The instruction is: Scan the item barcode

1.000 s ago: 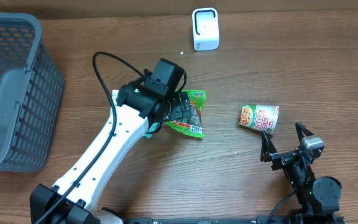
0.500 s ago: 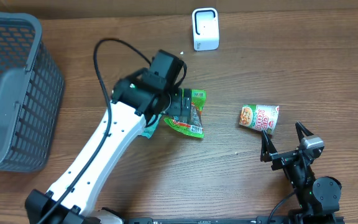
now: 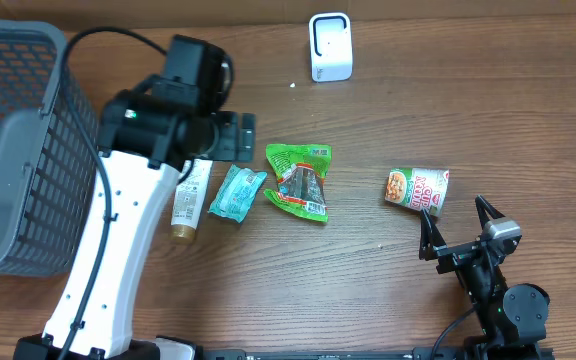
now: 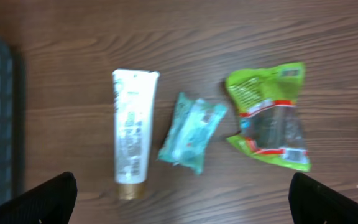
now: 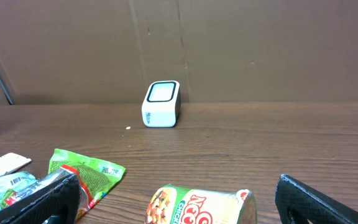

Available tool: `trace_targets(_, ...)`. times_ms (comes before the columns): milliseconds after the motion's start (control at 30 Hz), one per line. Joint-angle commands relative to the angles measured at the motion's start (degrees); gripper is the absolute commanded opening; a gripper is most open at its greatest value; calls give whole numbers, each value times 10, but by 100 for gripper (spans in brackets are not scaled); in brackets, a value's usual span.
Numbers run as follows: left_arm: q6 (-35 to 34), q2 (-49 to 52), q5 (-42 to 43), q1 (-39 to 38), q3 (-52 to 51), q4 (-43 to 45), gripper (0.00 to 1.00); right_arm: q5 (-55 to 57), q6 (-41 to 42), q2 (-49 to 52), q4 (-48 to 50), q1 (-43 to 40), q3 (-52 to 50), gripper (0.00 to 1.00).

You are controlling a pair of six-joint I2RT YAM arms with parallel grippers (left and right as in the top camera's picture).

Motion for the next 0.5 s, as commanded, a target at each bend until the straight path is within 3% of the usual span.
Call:
trace_targets(0,45,0,-3,28,14,-10,100,4,4,-7,2,3,-6,100)
trace_targets(267,94,3,-3,51,14,-40,100,4,4,-7,2,3,-6,100)
trace_targets(467,88,2,-7,60,14,-40,100,4,4,-7,2,3,-6,100)
